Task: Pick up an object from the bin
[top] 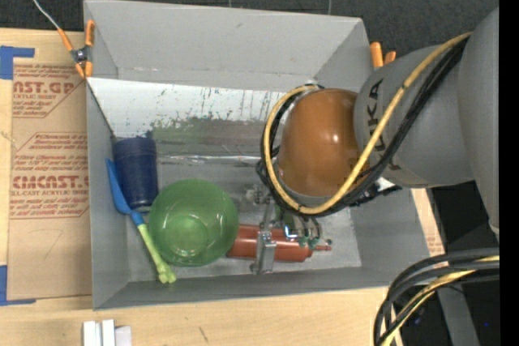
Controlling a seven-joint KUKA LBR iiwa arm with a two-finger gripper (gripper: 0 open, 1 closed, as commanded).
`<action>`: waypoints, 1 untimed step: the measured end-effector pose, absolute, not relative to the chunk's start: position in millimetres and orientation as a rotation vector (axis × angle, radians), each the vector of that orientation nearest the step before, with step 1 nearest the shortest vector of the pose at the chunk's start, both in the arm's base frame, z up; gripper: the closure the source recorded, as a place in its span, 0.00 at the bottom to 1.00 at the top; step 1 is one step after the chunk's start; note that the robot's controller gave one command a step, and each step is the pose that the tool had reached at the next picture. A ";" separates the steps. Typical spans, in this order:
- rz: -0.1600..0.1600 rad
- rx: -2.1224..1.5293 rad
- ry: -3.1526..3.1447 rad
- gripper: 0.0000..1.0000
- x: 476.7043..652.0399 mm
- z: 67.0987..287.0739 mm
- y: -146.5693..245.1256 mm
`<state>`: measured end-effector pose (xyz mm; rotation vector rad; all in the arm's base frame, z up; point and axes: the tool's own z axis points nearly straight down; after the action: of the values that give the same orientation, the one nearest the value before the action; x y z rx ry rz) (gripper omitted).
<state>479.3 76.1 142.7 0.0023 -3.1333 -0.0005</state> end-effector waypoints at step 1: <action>-0.002 0.000 -3.141 0.00 481.2 146.9 75.7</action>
Offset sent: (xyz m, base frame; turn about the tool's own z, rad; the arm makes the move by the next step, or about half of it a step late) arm 0.0071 -0.0174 -0.0727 -0.0255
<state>481.2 75.7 146.9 0.0003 -3.1409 -0.0017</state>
